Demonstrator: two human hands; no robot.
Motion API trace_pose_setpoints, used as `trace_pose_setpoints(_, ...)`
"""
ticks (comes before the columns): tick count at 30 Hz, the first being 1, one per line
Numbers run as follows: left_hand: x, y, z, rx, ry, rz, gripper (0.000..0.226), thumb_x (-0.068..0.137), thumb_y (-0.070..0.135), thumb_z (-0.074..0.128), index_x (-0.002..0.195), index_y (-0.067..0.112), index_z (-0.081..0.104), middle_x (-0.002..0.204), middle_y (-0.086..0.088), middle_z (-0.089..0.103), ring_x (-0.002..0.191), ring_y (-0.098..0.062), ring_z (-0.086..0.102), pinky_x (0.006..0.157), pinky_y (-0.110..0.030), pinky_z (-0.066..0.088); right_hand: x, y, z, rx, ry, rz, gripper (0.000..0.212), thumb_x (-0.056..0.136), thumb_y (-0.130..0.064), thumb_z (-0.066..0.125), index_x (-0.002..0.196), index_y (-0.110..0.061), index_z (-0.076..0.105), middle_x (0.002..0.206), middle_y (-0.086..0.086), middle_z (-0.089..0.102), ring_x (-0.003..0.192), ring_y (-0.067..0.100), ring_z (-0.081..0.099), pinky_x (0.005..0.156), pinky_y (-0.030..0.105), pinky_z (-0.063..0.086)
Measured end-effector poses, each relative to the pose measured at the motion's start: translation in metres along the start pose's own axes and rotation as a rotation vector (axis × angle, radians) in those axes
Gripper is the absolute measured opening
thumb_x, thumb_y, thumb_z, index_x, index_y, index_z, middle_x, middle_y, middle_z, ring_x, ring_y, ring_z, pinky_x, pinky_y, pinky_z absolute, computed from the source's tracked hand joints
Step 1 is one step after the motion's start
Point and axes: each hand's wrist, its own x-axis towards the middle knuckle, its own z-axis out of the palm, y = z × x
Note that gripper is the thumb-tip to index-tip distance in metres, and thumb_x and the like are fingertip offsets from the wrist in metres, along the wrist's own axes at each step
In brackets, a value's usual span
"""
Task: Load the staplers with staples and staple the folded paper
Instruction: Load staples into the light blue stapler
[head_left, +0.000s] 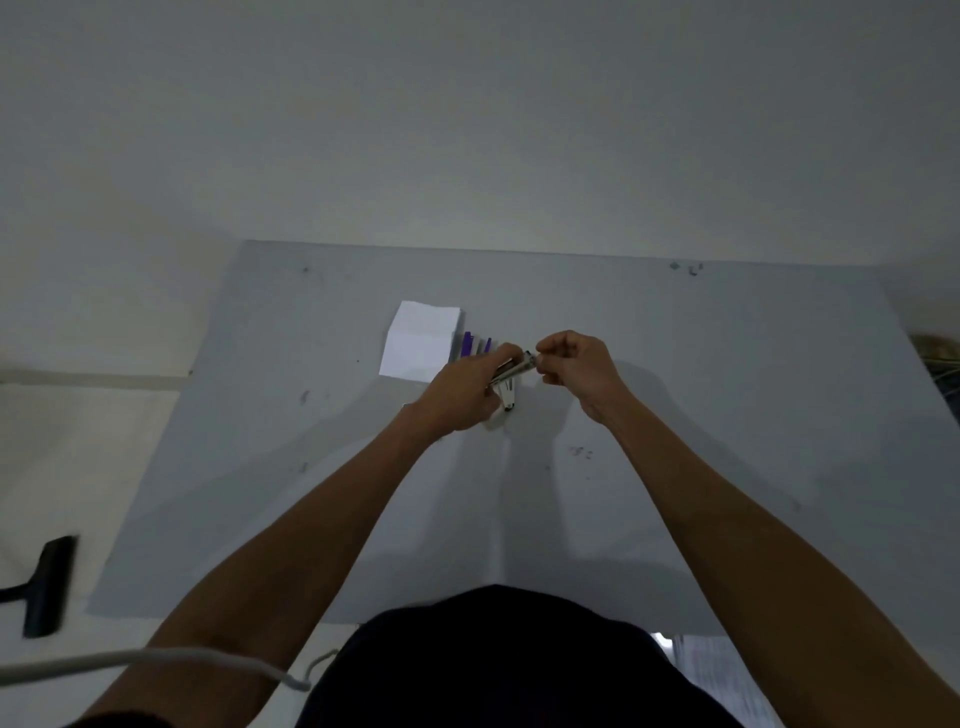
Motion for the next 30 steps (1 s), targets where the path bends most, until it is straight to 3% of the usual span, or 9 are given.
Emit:
trace_pose_setpoints(3,0.003,-0.001,-0.003,0.009,-0.018,-0.001,0.056,0.078,0.003,0.055,0.127,0.025,0.042,0.095,-0.010,0.061,0.070,-0.026,0.056,0.064,-0.041,0.055,0.001,-0.004,0.000,0.044,-0.016,-0.004,0.017,0.082,0.008,0.065,0.083,-0.009,0.063,0.079,0.012,0.063,0.072,0.019,0.063,0.061,0.019,0.055)
trace_pose_setpoints(6,0.008,-0.002,-0.007,0.005,-0.062,-0.007,0.057,0.078,0.003,0.055,0.129,0.025,0.041,0.093,-0.008,0.059,0.067,-0.022,0.052,0.059,-0.033,0.048,0.003,-0.005,-0.001,0.057,-0.029,-0.004,0.017,0.081,0.009,0.065,0.082,-0.008,0.063,0.079,0.012,0.063,0.073,0.022,0.064,0.063,0.020,0.056)
trace_pose_setpoints(13,0.016,-0.006,-0.015,0.000,-0.103,0.007,0.051,0.077,0.003,0.056,0.123,0.023,0.044,0.078,-0.003,0.052,0.061,-0.019,0.049,0.056,-0.034,0.044,0.010,-0.002,0.000,0.053,-0.058,0.014,0.018,0.079,0.010,0.066,0.086,-0.007,0.064,0.081,0.017,0.066,0.081,0.030,0.066,0.085,0.039,0.056)
trace_pose_setpoints(18,0.023,-0.013,-0.020,-0.016,-0.117,0.036,0.043,0.075,0.005,0.058,0.112,0.024,0.047,0.071,0.003,0.050,0.058,-0.012,0.048,0.057,-0.032,0.044,0.011,-0.003,0.002,0.055,-0.077,0.007,0.018,0.080,0.009,0.066,0.088,-0.007,0.064,0.082,0.018,0.067,0.079,0.030,0.066,0.075,0.032,0.058)
trace_pose_setpoints(22,0.025,-0.015,-0.024,-0.018,-0.129,0.047,0.034,0.074,0.007,0.061,0.100,0.023,0.046,0.073,-0.003,0.053,0.061,-0.021,0.049,0.058,-0.036,0.045,0.012,-0.007,-0.002,0.007,-0.069,-0.053,0.019,0.080,0.005,0.067,0.097,-0.002,0.063,0.081,0.015,0.066,0.074,0.025,0.064,0.065,0.027,0.058)
trace_pose_setpoints(27,0.027,-0.017,-0.027,0.005,-0.143,0.043,0.034,0.075,0.010,0.064,0.090,0.029,0.040,0.068,0.006,0.047,0.059,-0.012,0.045,0.056,-0.028,0.038,0.011,-0.014,-0.010,-0.121,-0.042,-0.213,0.032,0.078,-0.002,0.073,0.108,-0.007,0.062,0.083,0.010,0.068,0.073,0.017,0.064,0.070,0.029,0.055)
trace_pose_setpoints(30,0.029,-0.015,-0.028,0.011,-0.161,0.050,0.035,0.073,0.009,0.064,0.088,0.029,0.040,0.068,0.003,0.050,0.060,-0.018,0.049,0.055,-0.032,0.041,0.009,-0.018,-0.013,-0.235,-0.094,-0.313,0.045,0.077,-0.003,0.074,0.118,-0.014,0.060,0.083,0.007,0.071,0.077,0.018,0.069,0.075,0.022,0.055)
